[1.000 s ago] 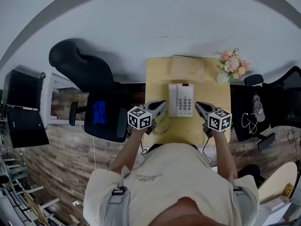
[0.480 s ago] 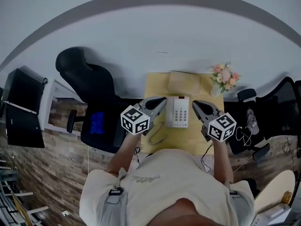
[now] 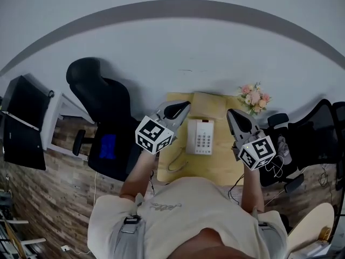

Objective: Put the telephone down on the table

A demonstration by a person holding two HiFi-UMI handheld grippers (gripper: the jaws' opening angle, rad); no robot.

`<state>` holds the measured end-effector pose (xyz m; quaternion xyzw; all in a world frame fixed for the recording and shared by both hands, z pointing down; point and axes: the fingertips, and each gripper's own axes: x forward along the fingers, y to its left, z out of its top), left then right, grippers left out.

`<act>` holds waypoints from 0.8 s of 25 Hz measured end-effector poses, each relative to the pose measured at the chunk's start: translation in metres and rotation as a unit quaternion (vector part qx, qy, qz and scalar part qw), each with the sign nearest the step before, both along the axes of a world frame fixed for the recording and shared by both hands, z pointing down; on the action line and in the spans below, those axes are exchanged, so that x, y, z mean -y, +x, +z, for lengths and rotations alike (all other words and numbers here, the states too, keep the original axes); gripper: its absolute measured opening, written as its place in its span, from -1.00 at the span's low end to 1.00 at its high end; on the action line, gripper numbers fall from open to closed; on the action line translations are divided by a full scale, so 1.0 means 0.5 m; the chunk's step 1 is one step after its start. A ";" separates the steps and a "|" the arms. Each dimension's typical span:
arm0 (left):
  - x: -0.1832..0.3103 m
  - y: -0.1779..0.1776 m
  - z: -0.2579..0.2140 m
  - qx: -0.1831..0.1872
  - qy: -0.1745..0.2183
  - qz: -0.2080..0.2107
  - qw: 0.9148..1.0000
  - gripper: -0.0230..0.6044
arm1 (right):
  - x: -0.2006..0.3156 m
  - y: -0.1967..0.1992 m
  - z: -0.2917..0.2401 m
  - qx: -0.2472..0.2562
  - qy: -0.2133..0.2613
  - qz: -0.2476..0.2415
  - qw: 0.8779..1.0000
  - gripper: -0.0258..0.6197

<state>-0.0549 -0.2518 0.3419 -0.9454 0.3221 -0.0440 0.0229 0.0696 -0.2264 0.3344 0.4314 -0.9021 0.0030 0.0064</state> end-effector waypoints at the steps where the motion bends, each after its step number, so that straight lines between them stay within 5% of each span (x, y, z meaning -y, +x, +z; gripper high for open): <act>1: 0.000 -0.004 -0.016 -0.005 0.011 -0.007 1.000 -0.88 | 0.000 0.004 -0.015 0.001 0.013 0.009 1.000 -0.92; 9: 0.004 -0.055 -0.101 -0.048 0.060 -0.073 0.994 -0.88 | -0.012 0.004 -0.083 0.011 0.063 0.026 0.998 -0.92; 20: 0.004 -0.106 -0.036 -0.029 0.034 -0.122 0.992 -0.88 | -0.023 -0.017 -0.030 -0.011 0.027 0.018 0.999 -0.92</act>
